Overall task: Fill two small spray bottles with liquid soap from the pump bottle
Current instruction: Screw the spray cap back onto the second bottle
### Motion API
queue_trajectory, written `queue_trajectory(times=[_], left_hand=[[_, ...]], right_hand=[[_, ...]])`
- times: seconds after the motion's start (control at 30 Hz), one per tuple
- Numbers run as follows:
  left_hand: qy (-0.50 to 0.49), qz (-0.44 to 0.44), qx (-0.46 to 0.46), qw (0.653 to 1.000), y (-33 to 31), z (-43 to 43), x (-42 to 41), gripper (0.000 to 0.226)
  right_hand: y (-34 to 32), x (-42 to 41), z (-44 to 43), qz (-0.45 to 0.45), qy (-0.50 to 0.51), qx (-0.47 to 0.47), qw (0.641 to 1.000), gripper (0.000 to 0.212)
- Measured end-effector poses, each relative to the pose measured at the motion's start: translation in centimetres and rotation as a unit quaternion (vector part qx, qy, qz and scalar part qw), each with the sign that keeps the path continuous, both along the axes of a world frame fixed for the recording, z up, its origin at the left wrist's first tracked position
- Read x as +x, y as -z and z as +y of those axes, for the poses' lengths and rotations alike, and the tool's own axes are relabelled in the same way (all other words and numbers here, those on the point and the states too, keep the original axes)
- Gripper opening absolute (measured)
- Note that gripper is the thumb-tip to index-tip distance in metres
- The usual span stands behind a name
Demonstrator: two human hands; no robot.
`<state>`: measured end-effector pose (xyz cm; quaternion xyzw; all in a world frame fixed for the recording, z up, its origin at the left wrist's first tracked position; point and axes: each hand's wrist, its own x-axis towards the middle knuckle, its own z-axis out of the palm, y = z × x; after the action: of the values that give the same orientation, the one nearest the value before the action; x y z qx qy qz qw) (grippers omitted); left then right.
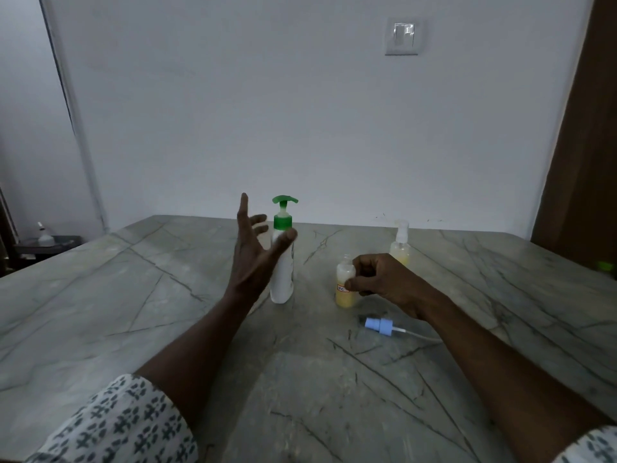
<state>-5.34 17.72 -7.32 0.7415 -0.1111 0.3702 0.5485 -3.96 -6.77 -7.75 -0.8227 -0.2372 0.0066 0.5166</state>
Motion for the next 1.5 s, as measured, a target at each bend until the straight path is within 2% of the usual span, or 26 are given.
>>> queue_trajectory(times=[0.13,0.2,0.23,0.3,0.37,0.4,0.5,0.57,0.67,0.77,0.87,0.93,1.07,1.13,1.2,1.27,1.33,1.43,1.5], left_hand=[[-0.111,-0.125,0.001,0.986,-1.4,-0.1,-1.3,0.068],[-0.169,-0.201,0.030,0.964,-2.8,-0.7,-2.8,0.040],[-0.162,-0.225,0.055,0.959,-3.3,-1.3,-3.9,0.028],[-0.085,-0.216,0.125,0.964,-3.3,-2.8,-5.8,0.011],[-0.025,-0.122,0.194,0.973,-2.0,-4.8,-6.9,0.004],[-0.017,-0.051,0.211,0.976,-1.2,-5.8,-7.0,0.006],[-0.041,0.151,0.231,0.960,0.1,-7.7,-5.9,0.049],[-0.051,0.230,0.236,0.943,0.3,-8.2,-5.2,0.069],[-0.028,0.271,0.209,0.939,0.8,-8.2,-4.1,0.089],[0.021,0.281,0.177,0.943,1.2,-8.1,-3.1,0.102],[0.046,0.258,0.142,0.954,1.4,-8.1,-2.5,0.099],[0.044,0.237,0.130,0.962,1.5,-8.2,-2.4,0.092],[0.038,0.201,0.119,0.972,1.6,-8.5,-2.4,0.079],[0.036,0.193,0.136,0.971,1.7,-8.4,-2.3,0.072],[0.042,0.192,0.141,0.970,1.8,-8.4,-2.2,0.066],[0.048,0.194,0.129,0.971,1.9,-8.4,-2.0,0.059],[0.051,0.198,0.110,0.973,2.0,-8.4,-1.9,0.054],[0.061,0.206,0.094,0.972,2.0,-8.2,-1.8,0.052],[0.063,0.209,0.094,0.971,2.1,-8.1,-1.7,0.051]], right_hand=[[0.2,0.1,0.0,-0.007,-0.002,-0.017,1.000,0.030],[0.2,0.1,0.0,-0.007,-0.001,-0.019,1.000,0.029],[0.1,0.0,0.0,-0.008,-0.004,-0.021,1.000,0.028],[0.0,-0.1,0.0,-0.014,-0.010,-0.030,0.999,0.025],[-0.2,-0.3,0.0,-0.021,-0.014,-0.036,0.999,0.019],[-0.3,-0.5,0.0,-0.027,-0.015,-0.041,0.999,0.018],[-1.3,-1.1,-0.4,-0.030,-0.016,-0.070,0.997,0.025],[-2.6,-1.6,-1.2,-0.016,-0.006,-0.095,0.995,0.035],[-4.4,-2.8,-2.6,-0.031,0.004,-0.210,0.977,0.029],[-5.0,-4.6,-2.9,-0.040,-0.034,-0.353,0.934,0.037],[-4.1,-5.9,-2.3,-0.072,-0.064,-0.443,0.891,0.046],[-3.2,-5.9,-2.0,-0.108,-0.069,-0.451,0.883,0.039],[-2.3,-5.3,-2.2,-0.152,-0.051,-0.419,0.893,0.019],[-2.6,-5.4,-2.5,-0.178,-0.016,-0.401,0.899,0.013],[-4.2,-5.8,-3.0,-0.212,0.038,-0.341,0.915,0.007],[-6.4,-5.9,-3.9,-0.250,0.104,-0.231,0.935,0.007],[-8.1,-5.3,-4.5,-0.275,0.165,-0.069,0.945,0.009],[-8.5,-4.3,-3.9,-0.208,0.141,0.235,0.939,0.005],[-7.7,-3.7,-2.9,-0.159,0.141,0.337,0.917,0.004]])
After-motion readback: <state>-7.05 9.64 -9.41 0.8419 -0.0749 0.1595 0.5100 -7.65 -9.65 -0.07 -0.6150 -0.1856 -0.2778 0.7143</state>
